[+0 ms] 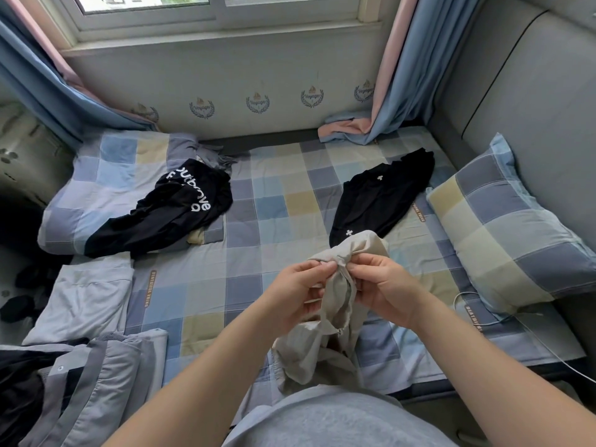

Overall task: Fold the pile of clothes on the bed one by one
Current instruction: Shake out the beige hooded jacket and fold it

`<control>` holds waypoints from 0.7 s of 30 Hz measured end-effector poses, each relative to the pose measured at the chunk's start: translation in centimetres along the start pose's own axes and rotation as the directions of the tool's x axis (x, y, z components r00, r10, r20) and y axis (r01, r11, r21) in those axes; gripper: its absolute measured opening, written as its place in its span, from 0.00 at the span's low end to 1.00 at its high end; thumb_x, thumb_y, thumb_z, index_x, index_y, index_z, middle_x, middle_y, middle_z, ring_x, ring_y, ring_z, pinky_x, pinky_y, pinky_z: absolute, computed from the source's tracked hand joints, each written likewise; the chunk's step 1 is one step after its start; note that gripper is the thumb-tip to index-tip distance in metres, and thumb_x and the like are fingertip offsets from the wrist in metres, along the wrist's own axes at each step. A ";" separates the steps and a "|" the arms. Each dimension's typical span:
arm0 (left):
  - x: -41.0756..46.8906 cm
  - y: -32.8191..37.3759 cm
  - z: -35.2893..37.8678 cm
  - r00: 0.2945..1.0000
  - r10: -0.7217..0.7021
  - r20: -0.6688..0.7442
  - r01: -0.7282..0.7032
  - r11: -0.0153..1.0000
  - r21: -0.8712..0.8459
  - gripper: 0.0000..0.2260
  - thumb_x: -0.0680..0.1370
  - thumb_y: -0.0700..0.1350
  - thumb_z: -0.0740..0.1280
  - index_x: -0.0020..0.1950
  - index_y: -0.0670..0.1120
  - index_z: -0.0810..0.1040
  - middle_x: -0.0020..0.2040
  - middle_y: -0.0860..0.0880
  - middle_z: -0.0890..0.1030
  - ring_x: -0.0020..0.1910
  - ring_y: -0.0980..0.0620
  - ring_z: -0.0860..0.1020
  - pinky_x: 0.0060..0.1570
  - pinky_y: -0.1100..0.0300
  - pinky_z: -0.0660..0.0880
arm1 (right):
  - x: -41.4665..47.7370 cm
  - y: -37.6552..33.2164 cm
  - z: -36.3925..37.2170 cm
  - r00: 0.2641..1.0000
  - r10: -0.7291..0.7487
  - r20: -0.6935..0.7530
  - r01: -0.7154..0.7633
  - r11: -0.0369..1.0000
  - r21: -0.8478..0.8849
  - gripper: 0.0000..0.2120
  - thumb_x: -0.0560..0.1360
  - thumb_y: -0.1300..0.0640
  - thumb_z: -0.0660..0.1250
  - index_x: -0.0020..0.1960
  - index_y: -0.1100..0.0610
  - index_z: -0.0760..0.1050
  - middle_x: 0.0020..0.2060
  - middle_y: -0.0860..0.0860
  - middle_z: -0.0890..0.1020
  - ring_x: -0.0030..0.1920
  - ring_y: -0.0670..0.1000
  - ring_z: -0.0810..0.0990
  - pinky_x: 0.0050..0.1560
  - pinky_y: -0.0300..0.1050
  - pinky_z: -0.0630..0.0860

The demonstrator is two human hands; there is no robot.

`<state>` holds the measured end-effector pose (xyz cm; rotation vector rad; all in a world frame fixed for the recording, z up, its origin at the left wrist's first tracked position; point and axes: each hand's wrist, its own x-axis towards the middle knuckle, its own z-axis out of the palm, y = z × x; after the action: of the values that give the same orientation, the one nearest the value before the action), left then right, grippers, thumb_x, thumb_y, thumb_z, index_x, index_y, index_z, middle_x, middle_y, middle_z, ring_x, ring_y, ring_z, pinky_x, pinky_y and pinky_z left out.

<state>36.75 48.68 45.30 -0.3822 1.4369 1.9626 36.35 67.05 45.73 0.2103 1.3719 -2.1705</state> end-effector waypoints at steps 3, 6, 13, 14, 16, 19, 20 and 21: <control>0.3 -0.3 -0.4 0.997 0.054 -0.047 -0.058 0.996 -0.072 0.05 0.76 0.45 0.73 0.43 0.47 0.77 0.41 0.48 0.80 0.38 0.52 0.77 0.43 0.59 0.73 | 0.6 0.5 -0.2 0.998 -0.007 -0.055 0.006 1.000 -0.015 0.12 0.82 0.66 0.58 0.55 0.63 0.80 0.47 0.60 0.85 0.44 0.54 0.84 0.44 0.46 0.82; 0.8 -0.7 -0.9 0.981 0.078 -0.180 -0.118 0.967 -0.224 0.07 0.80 0.37 0.66 0.42 0.44 0.74 0.41 0.45 0.81 0.39 0.50 0.79 0.42 0.58 0.76 | 1.6 1.2 -0.8 0.973 0.007 -0.229 0.006 0.998 0.056 0.11 0.84 0.65 0.55 0.56 0.62 0.77 0.45 0.57 0.84 0.42 0.52 0.82 0.40 0.44 0.81; 1.5 -0.4 -3.6 0.911 0.064 -0.408 -0.268 0.843 -0.466 0.11 0.77 0.28 0.56 0.42 0.42 0.68 0.36 0.42 0.76 0.33 0.50 0.76 0.38 0.59 0.80 | 2.7 1.1 -3.3 0.878 0.148 -0.455 0.044 0.922 0.385 0.16 0.84 0.65 0.49 0.51 0.62 0.75 0.29 0.54 0.77 0.30 0.49 0.78 0.36 0.47 0.81; 1.5 -0.3 -3.9 0.924 0.033 -0.380 -0.243 0.818 -0.522 0.11 0.76 0.28 0.54 0.42 0.41 0.69 0.36 0.43 0.76 0.33 0.50 0.75 0.40 0.59 0.78 | 2.9 1.2 -3.4 0.870 0.179 -0.458 0.028 0.912 0.410 0.15 0.84 0.64 0.50 0.53 0.62 0.76 0.31 0.54 0.80 0.30 0.50 0.80 0.32 0.44 0.81; 0.9 0.2 -4.2 0.954 -0.037 -0.299 -0.168 0.758 -0.630 0.10 0.75 0.30 0.52 0.44 0.41 0.69 0.35 0.44 0.77 0.34 0.49 0.74 0.43 0.59 0.74 | 2.9 1.3 -3.3 0.895 0.200 -0.399 -0.018 0.910 0.415 0.15 0.85 0.55 0.56 0.57 0.62 0.78 0.41 0.57 0.86 0.37 0.52 0.85 0.33 0.45 0.83; 0.8 0.4 -4.6 0.954 -0.088 -0.288 -0.104 0.802 -0.588 0.08 0.78 0.33 0.57 0.53 0.41 0.72 0.44 0.41 0.78 0.37 0.47 0.76 0.37 0.58 0.75 | 2.7 1.6 -3.4 0.922 0.194 -0.334 -0.139 0.973 0.182 0.14 0.81 0.52 0.66 0.60 0.61 0.79 0.45 0.55 0.86 0.40 0.52 0.84 0.35 0.46 0.82; 1.2 0.1 -5.0 0.934 -0.079 -0.347 -0.103 0.874 -0.475 0.11 0.78 0.31 0.59 0.58 0.42 0.72 0.48 0.41 0.77 0.37 0.47 0.76 0.33 0.59 0.76 | 2.7 1.8 -3.6 0.916 0.170 -0.363 -0.175 0.984 0.019 0.13 0.79 0.58 0.69 0.60 0.63 0.78 0.44 0.56 0.85 0.39 0.52 0.83 0.35 0.46 0.81; 1.6 -0.3 -5.4 0.901 -0.047 -0.432 -0.098 0.946 -0.309 0.14 0.78 0.30 0.60 0.60 0.43 0.72 0.50 0.41 0.77 0.37 0.47 0.76 0.32 0.59 0.76 | 2.9 2.0 -4.1 0.893 0.131 -0.430 -0.213 0.965 -0.150 0.11 0.77 0.63 0.70 0.59 0.64 0.78 0.42 0.57 0.84 0.38 0.53 0.82 0.35 0.47 0.81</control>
<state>34.98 44.28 42.27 -1.0115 1.3737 2.2357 34.39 68.90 41.03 0.7305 1.7132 -1.8939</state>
